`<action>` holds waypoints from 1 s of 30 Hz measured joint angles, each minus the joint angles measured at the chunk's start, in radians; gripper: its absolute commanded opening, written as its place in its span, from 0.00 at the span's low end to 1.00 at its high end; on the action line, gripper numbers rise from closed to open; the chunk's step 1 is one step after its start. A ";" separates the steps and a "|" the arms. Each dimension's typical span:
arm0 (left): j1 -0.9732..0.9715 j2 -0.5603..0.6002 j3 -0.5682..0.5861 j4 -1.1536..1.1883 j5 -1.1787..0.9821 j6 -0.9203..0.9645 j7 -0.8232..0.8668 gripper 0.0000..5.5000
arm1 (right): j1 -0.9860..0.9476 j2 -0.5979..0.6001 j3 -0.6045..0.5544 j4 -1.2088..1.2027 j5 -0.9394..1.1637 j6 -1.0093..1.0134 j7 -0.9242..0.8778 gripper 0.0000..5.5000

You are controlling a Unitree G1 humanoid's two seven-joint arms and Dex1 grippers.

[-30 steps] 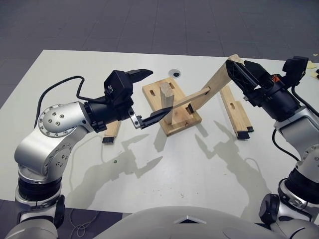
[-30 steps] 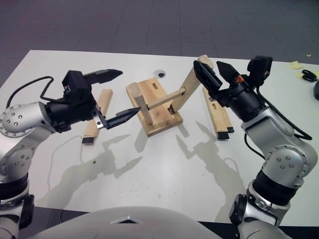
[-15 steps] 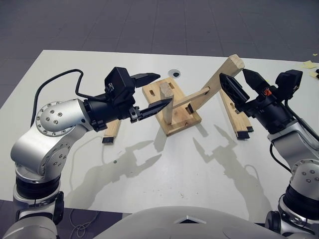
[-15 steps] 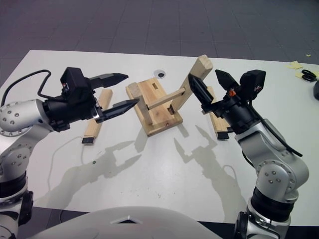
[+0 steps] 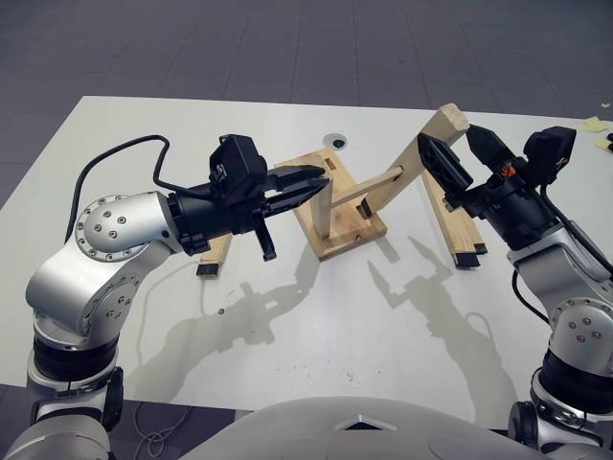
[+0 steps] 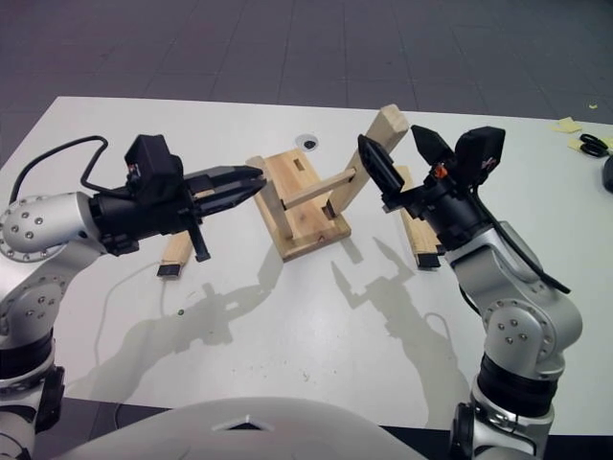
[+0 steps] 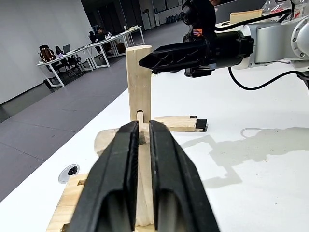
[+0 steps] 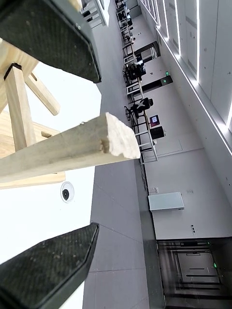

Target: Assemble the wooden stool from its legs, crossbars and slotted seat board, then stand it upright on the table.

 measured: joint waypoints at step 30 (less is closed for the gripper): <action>-0.002 -0.012 -0.065 0.151 0.038 -0.055 -0.071 0.57 | -0.029 -0.017 0.044 0.035 -0.055 -0.020 0.023 0.43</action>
